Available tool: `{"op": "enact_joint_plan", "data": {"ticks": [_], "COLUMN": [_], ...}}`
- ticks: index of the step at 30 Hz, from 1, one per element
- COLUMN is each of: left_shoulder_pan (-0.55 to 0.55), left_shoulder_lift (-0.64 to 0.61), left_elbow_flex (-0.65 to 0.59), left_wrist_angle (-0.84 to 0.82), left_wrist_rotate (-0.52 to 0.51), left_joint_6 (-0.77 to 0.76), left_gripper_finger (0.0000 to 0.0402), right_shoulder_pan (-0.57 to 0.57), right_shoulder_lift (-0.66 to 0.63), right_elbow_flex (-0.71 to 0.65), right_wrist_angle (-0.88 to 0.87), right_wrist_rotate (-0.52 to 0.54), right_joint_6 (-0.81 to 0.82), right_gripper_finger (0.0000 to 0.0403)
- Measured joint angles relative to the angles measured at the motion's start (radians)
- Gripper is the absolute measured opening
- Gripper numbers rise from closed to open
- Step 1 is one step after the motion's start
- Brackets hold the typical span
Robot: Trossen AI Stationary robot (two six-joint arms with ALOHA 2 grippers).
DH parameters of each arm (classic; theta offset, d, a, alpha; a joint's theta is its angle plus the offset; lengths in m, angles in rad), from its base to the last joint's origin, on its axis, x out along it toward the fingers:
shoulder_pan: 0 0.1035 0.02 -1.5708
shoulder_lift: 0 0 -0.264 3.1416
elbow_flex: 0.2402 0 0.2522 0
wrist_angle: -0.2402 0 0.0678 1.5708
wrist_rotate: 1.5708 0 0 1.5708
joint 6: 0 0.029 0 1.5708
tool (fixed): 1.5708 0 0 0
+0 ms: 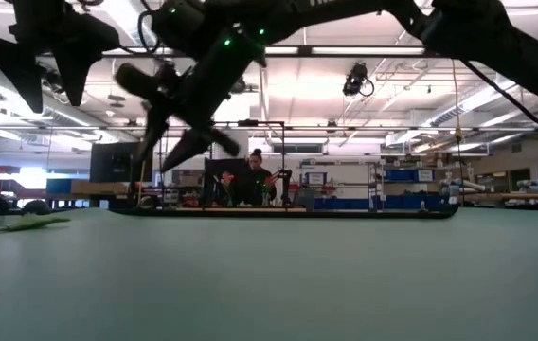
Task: Sort flowers into vase by color
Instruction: Put the black tulip into the transparent vase
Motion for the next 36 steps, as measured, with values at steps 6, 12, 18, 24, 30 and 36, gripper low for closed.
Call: {"op": "enact_joint_plan", "data": {"ticks": [6, 12, 18, 24, 30, 36], "left_shoulder_pan": [-0.093, -0.192, -0.295, -0.335, -0.334, -0.331], "left_shoulder_lift": [0.044, 0.101, 0.103, 0.103, 0.102, 0.125], "left_elbow_flex": [0.000, -0.039, -0.254, -0.419, -0.492, -0.561], "left_wrist_angle": [0.071, 0.108, 0.396, 0.565, 0.597, 0.701], "left_wrist_rotate": [0.003, 0.017, 0.075, 0.070, 0.016, 0.014], "left_joint_6": [-0.112, -0.247, -0.434, -0.571, -0.636, -0.643], "left_gripper_finger": [0.0313, 0.0313, 0.0313, 0.0304, 0.0248, 0.0172], "right_shoulder_pan": [-0.048, -0.120, -0.188, -0.227, -0.247, -0.259], "right_shoulder_lift": [-0.079, -0.164, -0.247, -0.349, -0.441, -0.503], "right_elbow_flex": [0.000, 0.000, 0.000, 0.000, 0.000, 0.000], "right_wrist_angle": [-0.172, -0.246, -0.296, -0.310, -0.318, -0.352], "right_wrist_rotate": [0.085, 0.104, 0.103, 0.094, 0.094, 0.095], "right_joint_6": [-0.052, -0.124, -0.193, -0.267, -0.305, -0.318], "right_gripper_finger": [0.0164, 0.0164, 0.0164, 0.0164, 0.0159, 0.0149]}}
